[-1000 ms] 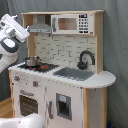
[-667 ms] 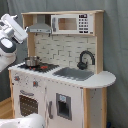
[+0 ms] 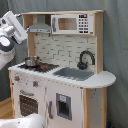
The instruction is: Play with the kitchen
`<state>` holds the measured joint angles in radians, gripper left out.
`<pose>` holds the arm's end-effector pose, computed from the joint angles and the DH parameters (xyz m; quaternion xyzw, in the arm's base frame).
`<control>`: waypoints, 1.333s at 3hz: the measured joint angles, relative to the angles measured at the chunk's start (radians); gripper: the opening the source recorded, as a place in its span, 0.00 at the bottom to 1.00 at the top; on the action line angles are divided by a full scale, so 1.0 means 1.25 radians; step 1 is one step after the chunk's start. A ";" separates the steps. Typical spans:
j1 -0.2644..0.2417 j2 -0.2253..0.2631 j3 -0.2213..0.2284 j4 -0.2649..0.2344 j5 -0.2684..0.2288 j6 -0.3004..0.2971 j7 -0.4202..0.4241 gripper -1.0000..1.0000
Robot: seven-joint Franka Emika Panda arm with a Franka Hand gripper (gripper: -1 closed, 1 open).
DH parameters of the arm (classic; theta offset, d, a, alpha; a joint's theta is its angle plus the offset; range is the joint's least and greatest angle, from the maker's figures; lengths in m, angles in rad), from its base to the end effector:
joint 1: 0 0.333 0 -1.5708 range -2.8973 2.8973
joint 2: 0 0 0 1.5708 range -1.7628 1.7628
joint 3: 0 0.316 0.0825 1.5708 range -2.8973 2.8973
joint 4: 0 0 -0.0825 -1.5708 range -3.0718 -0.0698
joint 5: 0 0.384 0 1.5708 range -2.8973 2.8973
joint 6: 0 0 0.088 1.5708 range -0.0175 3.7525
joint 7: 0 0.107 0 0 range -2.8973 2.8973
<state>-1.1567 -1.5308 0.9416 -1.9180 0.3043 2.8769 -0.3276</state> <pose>0.3385 0.4283 0.7157 0.4910 0.2449 0.6218 0.5589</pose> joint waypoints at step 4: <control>-0.095 0.015 0.003 0.137 -0.032 -0.261 0.246 1.00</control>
<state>-1.2757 -1.5117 0.9452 -1.7467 0.2648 2.5505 -0.0203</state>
